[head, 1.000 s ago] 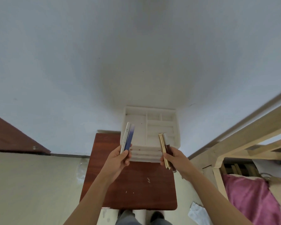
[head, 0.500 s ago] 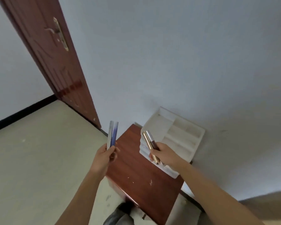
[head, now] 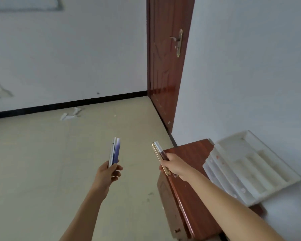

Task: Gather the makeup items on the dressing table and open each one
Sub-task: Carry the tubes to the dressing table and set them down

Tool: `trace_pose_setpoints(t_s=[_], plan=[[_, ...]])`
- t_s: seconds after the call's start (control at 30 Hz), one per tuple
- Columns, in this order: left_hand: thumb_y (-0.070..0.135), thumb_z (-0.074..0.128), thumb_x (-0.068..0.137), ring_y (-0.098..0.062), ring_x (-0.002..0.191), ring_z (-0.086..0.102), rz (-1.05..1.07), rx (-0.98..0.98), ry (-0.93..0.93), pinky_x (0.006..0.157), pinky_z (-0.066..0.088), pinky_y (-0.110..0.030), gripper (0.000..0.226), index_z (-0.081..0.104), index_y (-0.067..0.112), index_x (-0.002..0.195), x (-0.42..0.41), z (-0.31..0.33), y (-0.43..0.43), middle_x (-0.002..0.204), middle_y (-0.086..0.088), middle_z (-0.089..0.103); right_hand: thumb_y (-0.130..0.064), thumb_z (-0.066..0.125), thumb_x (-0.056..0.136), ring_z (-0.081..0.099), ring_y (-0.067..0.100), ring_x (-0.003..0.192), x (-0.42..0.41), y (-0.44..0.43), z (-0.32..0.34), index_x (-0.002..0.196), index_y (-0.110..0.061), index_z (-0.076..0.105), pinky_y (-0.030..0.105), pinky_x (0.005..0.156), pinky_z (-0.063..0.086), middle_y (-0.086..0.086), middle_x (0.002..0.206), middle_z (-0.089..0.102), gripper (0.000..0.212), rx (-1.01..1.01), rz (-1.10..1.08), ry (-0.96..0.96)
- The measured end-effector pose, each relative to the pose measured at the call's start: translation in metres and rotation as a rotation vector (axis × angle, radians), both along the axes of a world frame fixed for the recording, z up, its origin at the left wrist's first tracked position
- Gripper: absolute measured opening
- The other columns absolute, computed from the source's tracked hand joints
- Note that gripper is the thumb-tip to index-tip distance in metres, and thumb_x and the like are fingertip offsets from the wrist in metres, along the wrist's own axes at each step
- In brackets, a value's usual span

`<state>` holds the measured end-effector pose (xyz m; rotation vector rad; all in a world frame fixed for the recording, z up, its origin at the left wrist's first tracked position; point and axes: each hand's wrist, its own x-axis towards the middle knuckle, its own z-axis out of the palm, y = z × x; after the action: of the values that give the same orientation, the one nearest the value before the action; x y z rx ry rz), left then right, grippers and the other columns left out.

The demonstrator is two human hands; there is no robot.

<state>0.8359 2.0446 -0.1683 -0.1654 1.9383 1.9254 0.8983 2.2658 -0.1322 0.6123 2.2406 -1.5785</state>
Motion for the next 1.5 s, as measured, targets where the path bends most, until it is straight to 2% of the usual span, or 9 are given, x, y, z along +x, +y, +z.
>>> trace_pose_setpoints(t_s=[0.1,0.23,0.43,0.57,0.8,0.93,1.13,1.23,1.5], plan=[[0.002,0.038,0.095,-0.009,0.047,0.049,0.128,-0.001,0.012,0.052,0.035,-0.021,0.016,0.054,0.007,0.099,0.002,0.008,-0.055,0.07,-0.006,0.055,-0.008,0.039,0.094,0.055,0.01,0.062,-0.03,-0.048,0.004,0.101,-0.008,0.046,0.012,0.038,0.035,0.002,0.075,0.055,0.011,0.004,0.122,0.018],[0.001,0.039,0.094,-0.005,0.043,0.051,0.266,-0.028,0.006,0.054,0.035,-0.022,0.018,0.055,0.009,0.094,0.006,0.016,-0.125,0.07,-0.006,0.056,-0.008,0.039,0.094,0.055,0.011,0.063,-0.059,-0.111,0.012,0.098,-0.008,0.046,0.01,0.031,0.029,0.004,0.077,0.055,0.009,-0.004,0.259,0.009],[0.0,0.039,0.094,-0.018,0.056,0.046,0.44,-0.012,-0.011,0.055,0.034,-0.025,0.018,0.056,0.006,0.098,0.008,0.015,-0.186,0.07,-0.007,0.055,-0.016,0.041,0.092,0.059,0.006,0.064,-0.091,-0.166,0.003,0.095,-0.017,0.049,0.016,0.04,0.027,-0.002,0.081,0.06,0.008,0.043,0.381,-0.005],[0.0,0.04,0.093,-0.017,0.056,0.046,0.492,-0.005,-0.03,0.055,0.034,-0.025,0.018,0.056,0.006,0.099,0.006,0.004,-0.194,0.07,-0.007,0.055,-0.016,0.041,0.093,0.06,0.008,0.066,-0.112,-0.179,-0.005,0.096,-0.014,0.048,0.018,0.039,0.028,-0.001,0.08,0.06,0.008,0.041,0.436,-0.018],[0.0,0.041,0.093,-0.015,0.054,0.048,0.532,-0.01,-0.016,0.055,0.035,-0.023,0.019,0.057,0.007,0.098,-0.047,-0.002,-0.176,0.07,-0.005,0.056,-0.013,0.042,0.093,0.062,0.013,0.068,-0.181,-0.164,-0.009,0.093,-0.012,0.05,0.028,0.059,0.039,0.001,0.078,0.061,0.008,0.01,0.462,0.049],[0.0,0.04,0.093,-0.014,0.053,0.048,0.548,0.007,0.029,0.055,0.035,-0.023,0.019,0.055,0.004,0.103,-0.109,0.003,-0.139,0.07,-0.005,0.056,-0.014,0.042,0.094,0.061,0.011,0.066,-0.238,-0.131,-0.007,0.085,-0.016,0.049,0.024,0.049,0.031,0.001,0.077,0.061,0.012,0.019,0.502,0.077],[0.001,0.04,0.093,-0.01,0.048,0.05,0.621,0.141,0.079,0.055,0.035,-0.023,0.017,0.055,0.005,0.1,-0.194,0.019,-0.066,0.07,-0.006,0.055,-0.015,0.043,0.093,0.061,0.012,0.064,-0.335,-0.072,0.004,0.088,-0.014,0.05,0.031,0.063,0.033,0.001,0.075,0.06,0.008,0.027,0.596,0.082],[0.001,0.04,0.094,-0.009,0.047,0.049,0.685,0.209,0.099,0.055,0.034,-0.024,0.019,0.057,0.007,0.097,-0.225,0.024,-0.04,0.071,-0.007,0.055,-0.015,0.042,0.094,0.061,0.01,0.064,-0.377,-0.052,0.013,0.084,-0.017,0.048,0.028,0.058,0.031,0.0,0.075,0.059,0.012,0.07,0.67,0.08],[0.001,0.039,0.094,-0.011,0.049,0.048,0.823,0.15,0.055,0.056,0.034,-0.025,0.021,0.058,0.01,0.095,-0.271,0.02,-0.038,0.071,-0.006,0.055,-0.013,0.041,0.094,0.06,0.012,0.065,-0.455,-0.064,0.01,0.082,-0.02,0.048,0.03,0.065,0.039,0.0,0.075,0.059,0.015,0.045,0.786,0.051]])
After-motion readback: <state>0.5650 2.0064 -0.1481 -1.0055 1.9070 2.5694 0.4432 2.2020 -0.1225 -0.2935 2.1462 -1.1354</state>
